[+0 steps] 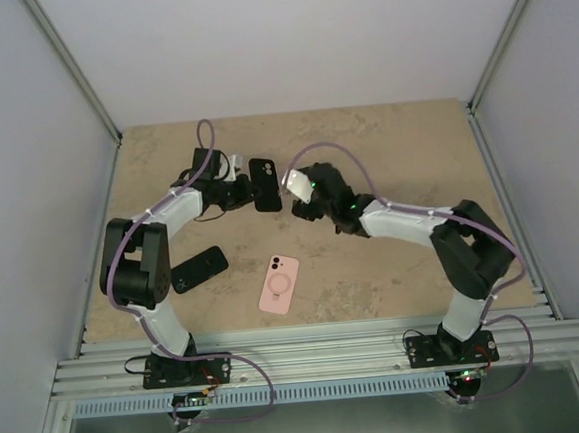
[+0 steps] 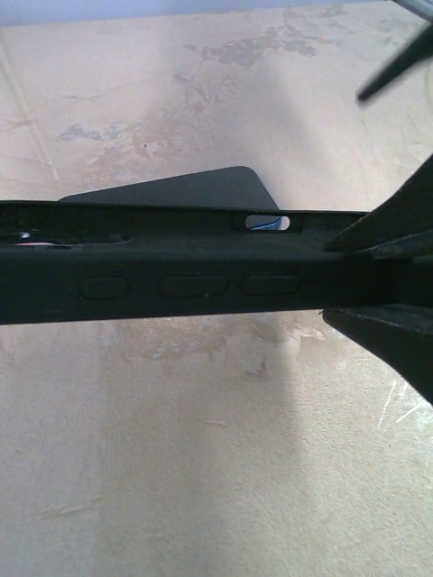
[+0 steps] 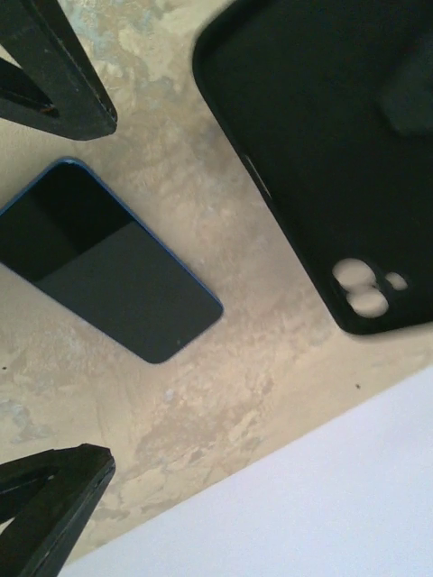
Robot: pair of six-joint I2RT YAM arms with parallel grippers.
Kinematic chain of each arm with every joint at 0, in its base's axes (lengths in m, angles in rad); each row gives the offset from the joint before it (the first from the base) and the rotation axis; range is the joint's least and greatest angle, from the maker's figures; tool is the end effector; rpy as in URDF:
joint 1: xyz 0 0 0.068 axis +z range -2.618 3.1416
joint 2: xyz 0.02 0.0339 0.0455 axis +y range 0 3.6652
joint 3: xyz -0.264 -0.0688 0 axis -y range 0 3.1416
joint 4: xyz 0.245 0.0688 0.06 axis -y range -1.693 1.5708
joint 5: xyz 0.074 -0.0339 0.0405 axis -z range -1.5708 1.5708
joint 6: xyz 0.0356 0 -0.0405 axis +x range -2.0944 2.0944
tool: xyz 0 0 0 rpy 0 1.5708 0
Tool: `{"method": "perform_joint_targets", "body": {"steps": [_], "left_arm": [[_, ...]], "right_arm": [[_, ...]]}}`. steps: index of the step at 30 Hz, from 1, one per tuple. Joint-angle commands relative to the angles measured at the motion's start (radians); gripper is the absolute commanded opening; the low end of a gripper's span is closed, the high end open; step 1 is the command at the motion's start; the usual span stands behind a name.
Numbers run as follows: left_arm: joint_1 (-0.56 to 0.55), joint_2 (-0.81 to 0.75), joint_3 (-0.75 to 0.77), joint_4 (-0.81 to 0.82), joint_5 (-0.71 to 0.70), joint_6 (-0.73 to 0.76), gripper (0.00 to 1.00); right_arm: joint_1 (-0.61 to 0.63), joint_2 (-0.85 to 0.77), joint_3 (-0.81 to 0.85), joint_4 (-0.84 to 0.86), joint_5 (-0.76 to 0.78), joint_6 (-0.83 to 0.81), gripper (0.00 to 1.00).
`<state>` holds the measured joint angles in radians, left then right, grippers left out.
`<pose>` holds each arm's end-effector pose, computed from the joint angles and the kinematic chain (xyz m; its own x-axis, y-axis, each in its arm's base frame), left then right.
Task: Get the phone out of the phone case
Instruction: Place the phone at the center of the board, then place the phone case at the center of the board.
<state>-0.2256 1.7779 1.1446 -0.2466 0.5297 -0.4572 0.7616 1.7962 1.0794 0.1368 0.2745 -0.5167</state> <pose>0.3605 -0.1012 0.1945 -0.8977 -0.1848 -0.3999 0.1232 0.7662 -0.6307 0.2916 0.2647 0.1958 -0.0978 -0.7503 -0.6539 -0.6308 0.5549 -0.5424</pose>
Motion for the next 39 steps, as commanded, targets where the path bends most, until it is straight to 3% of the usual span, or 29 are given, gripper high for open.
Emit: {"method": "perform_joint_targets", "body": {"steps": [1,6,10,21,39], "left_arm": [[0.011,0.044,0.012,0.021,0.092,0.032,0.00],[0.011,0.086,0.031,0.021,0.116,0.022,0.00],[0.011,0.124,0.045,0.032,0.145,0.011,0.00],[0.005,0.241,0.107,0.053,0.194,-0.028,0.00],[-0.070,0.417,0.310,-0.016,0.130,-0.022,0.00]], "right_arm": [[-0.079,-0.096,0.031,-0.172,-0.253,0.137,0.96],[-0.185,-0.171,0.032,-0.252,-0.458,0.229,0.98],[-0.250,-0.216,0.026,-0.267,-0.537,0.261,0.98],[-0.326,-0.260,0.016,-0.263,-0.581,0.286,0.98],[-0.377,-0.320,-0.004,-0.270,-0.594,0.291,0.98]]}}
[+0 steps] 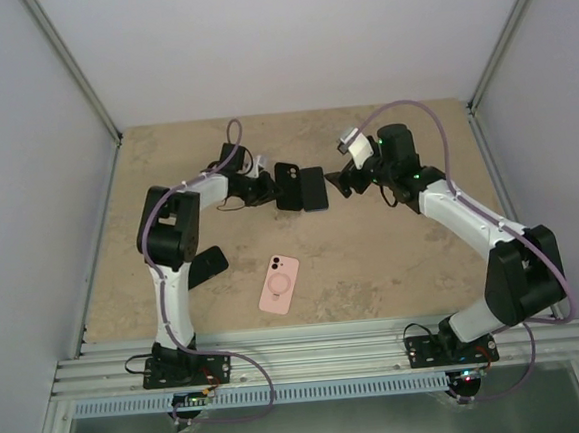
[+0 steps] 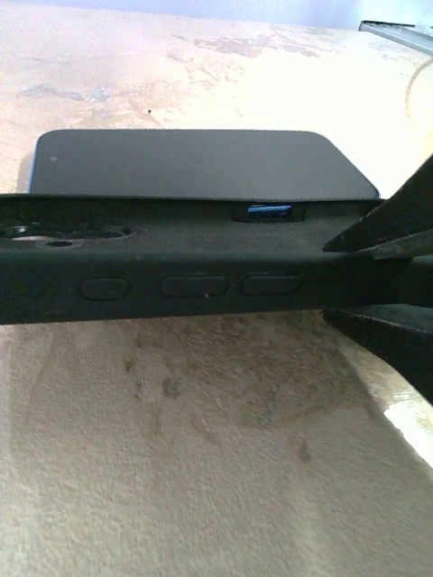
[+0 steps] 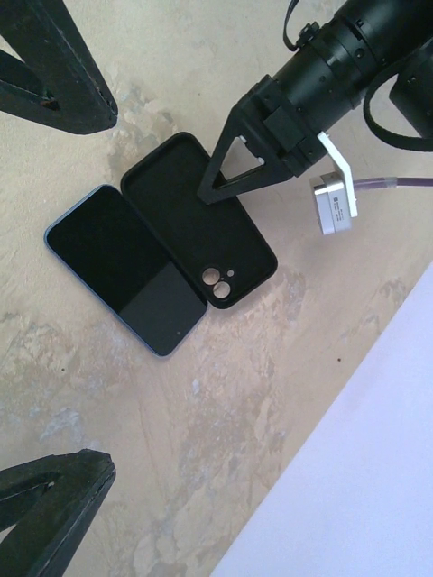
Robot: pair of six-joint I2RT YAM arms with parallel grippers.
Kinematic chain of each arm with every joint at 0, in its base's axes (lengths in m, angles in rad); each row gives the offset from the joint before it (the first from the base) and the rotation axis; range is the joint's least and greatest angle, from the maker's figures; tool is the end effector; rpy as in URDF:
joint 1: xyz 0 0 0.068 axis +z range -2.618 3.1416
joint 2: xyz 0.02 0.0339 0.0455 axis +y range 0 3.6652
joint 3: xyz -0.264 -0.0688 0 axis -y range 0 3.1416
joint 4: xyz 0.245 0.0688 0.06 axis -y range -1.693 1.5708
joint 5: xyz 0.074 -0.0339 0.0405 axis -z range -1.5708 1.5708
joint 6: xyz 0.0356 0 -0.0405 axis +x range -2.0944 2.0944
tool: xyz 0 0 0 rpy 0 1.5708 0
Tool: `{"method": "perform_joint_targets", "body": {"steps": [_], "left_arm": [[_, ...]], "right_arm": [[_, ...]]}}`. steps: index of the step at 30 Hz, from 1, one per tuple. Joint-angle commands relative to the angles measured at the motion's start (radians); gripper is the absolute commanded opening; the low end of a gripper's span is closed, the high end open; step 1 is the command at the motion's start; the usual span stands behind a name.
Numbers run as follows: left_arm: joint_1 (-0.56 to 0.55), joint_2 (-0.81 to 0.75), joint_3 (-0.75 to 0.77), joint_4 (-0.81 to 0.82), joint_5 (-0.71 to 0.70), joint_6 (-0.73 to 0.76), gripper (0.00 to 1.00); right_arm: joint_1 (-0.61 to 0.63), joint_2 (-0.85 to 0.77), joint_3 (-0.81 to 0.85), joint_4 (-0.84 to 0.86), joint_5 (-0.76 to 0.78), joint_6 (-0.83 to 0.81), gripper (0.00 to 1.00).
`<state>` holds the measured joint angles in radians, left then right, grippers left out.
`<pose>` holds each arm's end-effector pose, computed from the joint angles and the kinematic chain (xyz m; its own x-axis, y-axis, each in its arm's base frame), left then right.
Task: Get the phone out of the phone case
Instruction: Place the phone case at the center of the board.
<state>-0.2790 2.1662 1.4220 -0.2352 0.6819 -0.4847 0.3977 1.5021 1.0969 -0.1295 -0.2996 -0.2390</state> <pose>0.4222 -0.1443 0.1259 -0.9632 -0.1004 -0.2495 0.1162 0.6813 -0.7227 0.3127 0.1428 0.2804 -0.3134 -0.3770 -0.8716 -0.6982 0.7136 -0.0576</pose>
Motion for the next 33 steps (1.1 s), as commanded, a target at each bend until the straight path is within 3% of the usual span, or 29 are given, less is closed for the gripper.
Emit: {"method": "perform_joint_targets", "body": {"steps": [1,10,13,16,22,33], "left_arm": [[-0.022,0.032,0.036,-0.035,-0.025,0.007,0.00],[-0.020,-0.034,-0.016,-0.033,-0.057,-0.001,0.00],[-0.020,-0.026,0.006,-0.056,-0.089,0.013,0.17],[-0.020,-0.027,0.015,-0.069,-0.111,0.019,0.27],[-0.020,-0.079,0.015,-0.113,-0.180,0.045,0.55],[-0.022,-0.354,-0.124,-0.202,-0.327,0.116,0.91]], "right_arm": [[-0.014,-0.025,-0.023,-0.004,-0.021,0.013,0.98],[-0.019,-0.037,-0.035,-0.001,-0.037,0.017,0.98],[-0.019,-0.038,-0.034,-0.002,-0.039,0.018,0.98],[-0.020,-0.041,-0.029,-0.007,-0.041,0.018,0.98],[-0.020,-0.046,-0.016,-0.017,-0.046,0.017,0.98],[-0.030,-0.109,0.004,-0.064,-0.027,0.004,0.98]]}}
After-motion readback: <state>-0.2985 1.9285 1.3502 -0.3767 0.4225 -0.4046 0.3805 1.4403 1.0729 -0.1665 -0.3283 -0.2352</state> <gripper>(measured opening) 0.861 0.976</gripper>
